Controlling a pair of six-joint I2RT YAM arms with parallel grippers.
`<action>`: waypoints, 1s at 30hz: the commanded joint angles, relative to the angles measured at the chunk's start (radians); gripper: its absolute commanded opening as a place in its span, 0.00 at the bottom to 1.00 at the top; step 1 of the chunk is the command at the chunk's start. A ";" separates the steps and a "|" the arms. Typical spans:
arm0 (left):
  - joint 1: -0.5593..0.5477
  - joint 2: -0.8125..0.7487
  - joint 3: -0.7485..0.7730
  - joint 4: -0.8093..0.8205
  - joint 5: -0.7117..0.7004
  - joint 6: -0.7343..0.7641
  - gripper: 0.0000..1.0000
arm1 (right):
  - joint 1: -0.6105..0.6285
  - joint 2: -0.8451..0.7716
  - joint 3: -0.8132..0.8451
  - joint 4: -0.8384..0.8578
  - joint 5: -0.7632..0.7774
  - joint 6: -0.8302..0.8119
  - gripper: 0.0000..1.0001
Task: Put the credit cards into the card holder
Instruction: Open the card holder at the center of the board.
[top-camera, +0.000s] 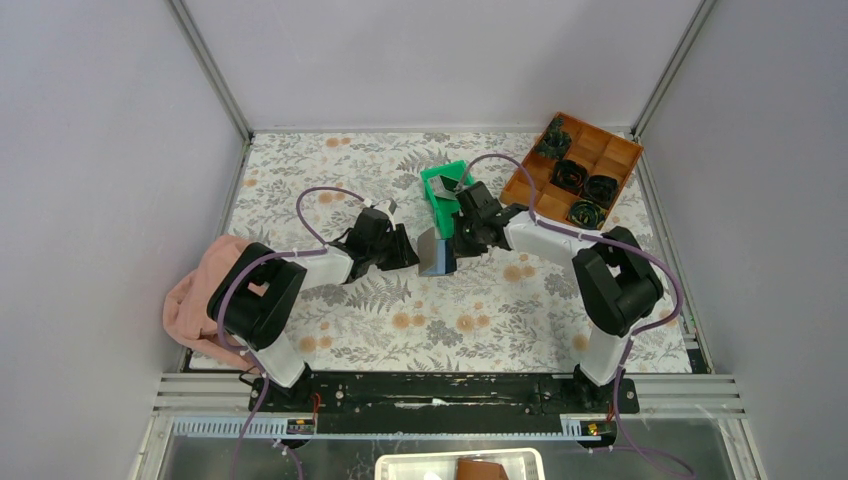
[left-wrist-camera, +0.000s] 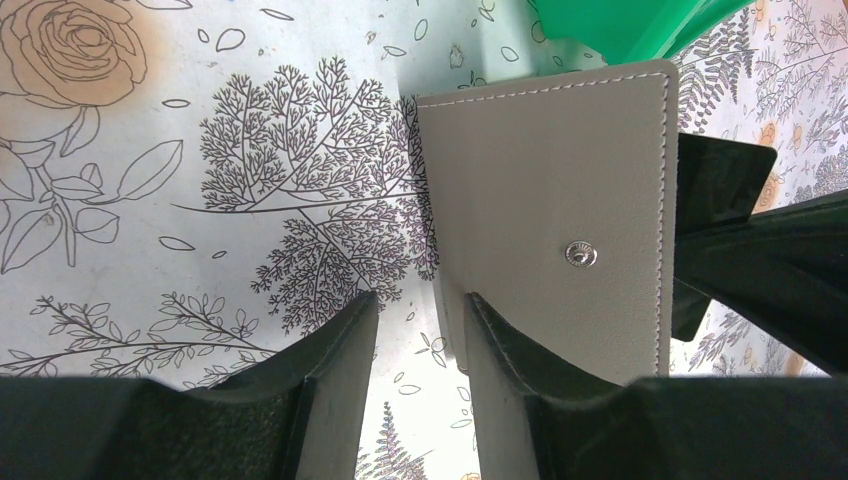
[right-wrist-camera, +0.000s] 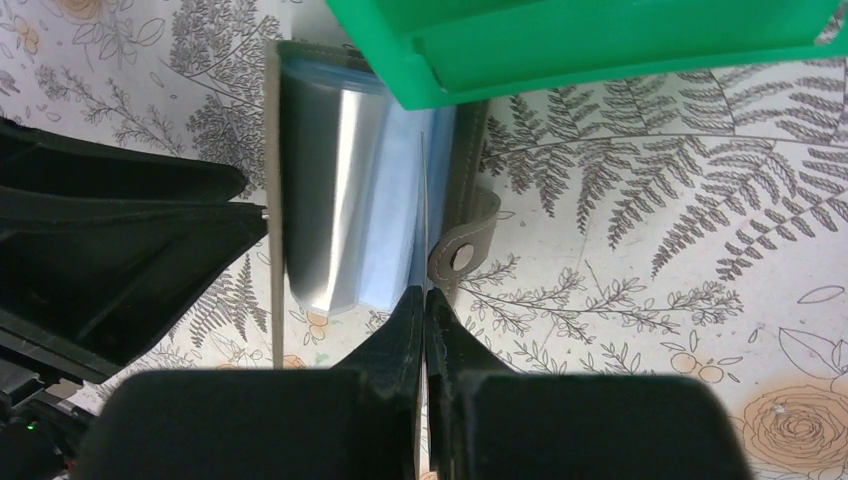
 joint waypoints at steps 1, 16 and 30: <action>-0.012 0.088 -0.073 -0.217 0.001 0.020 0.46 | -0.011 -0.034 -0.057 0.053 -0.013 0.069 0.00; -0.012 0.104 -0.054 -0.233 0.016 0.040 0.46 | -0.039 -0.075 -0.219 0.237 -0.095 0.210 0.00; -0.012 0.066 -0.074 -0.243 -0.007 0.029 0.46 | -0.056 -0.110 -0.209 0.284 -0.138 0.217 0.00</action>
